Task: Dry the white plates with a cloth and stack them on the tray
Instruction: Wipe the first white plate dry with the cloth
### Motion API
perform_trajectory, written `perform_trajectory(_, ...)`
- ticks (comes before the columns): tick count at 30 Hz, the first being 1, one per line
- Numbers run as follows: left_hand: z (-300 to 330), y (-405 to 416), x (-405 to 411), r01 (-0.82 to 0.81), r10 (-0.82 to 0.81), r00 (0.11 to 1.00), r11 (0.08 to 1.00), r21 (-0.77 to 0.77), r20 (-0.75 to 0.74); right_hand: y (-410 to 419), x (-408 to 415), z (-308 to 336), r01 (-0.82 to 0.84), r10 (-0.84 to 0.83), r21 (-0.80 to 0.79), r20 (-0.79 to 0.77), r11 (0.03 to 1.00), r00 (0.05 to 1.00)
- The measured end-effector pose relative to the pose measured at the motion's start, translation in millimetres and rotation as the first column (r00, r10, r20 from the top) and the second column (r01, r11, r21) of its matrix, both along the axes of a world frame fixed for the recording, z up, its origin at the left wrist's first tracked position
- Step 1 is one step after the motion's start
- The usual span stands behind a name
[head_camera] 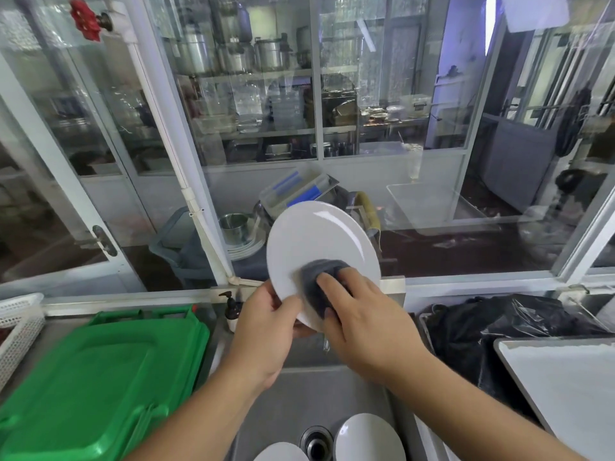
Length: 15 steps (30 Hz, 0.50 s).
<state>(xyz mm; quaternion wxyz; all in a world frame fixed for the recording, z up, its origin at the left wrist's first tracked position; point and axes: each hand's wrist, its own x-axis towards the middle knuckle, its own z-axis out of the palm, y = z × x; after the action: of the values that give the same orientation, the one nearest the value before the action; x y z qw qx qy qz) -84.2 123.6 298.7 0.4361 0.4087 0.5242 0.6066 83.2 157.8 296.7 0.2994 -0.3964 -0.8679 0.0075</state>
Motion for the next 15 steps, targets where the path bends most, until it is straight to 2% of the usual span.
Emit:
perform_trajectory(3, -5, -7, 9, 0.025, -0.025, 1.000, 1.000, -0.005, 0.002, 12, -4, 24, -0.163, 0.162, 0.035, 0.026, 0.986, 0.986)
perform_trajectory(5, -9, -11, 12, 0.017, -0.018, 1.000, 1.000, 0.005, 0.011, 28, -2, 38, -0.184, 0.185, 0.044, -0.007, 0.982, 0.983)
perform_trajectory(7, -9, -14, 11, 0.017, -0.017, 1.000, 0.999, 0.028, 0.007, 43, 4, 48, -0.132, 0.136, 0.056, -0.061, 0.990, 0.989)
perform_trajectory(11, -5, -14, 5, -0.008, 0.006, 1.000, 0.996, 0.091, 0.030, 60, 15, 46, 0.045, -0.032, 0.187, -0.072, 0.981, 0.997)
perform_trajectory(15, 2, -7, -4, -0.073, 0.069, 0.997, 0.990, 0.123, 0.040, 48, 12, 29, 0.163, -0.143, 0.130, -0.154, 0.978, 0.978)
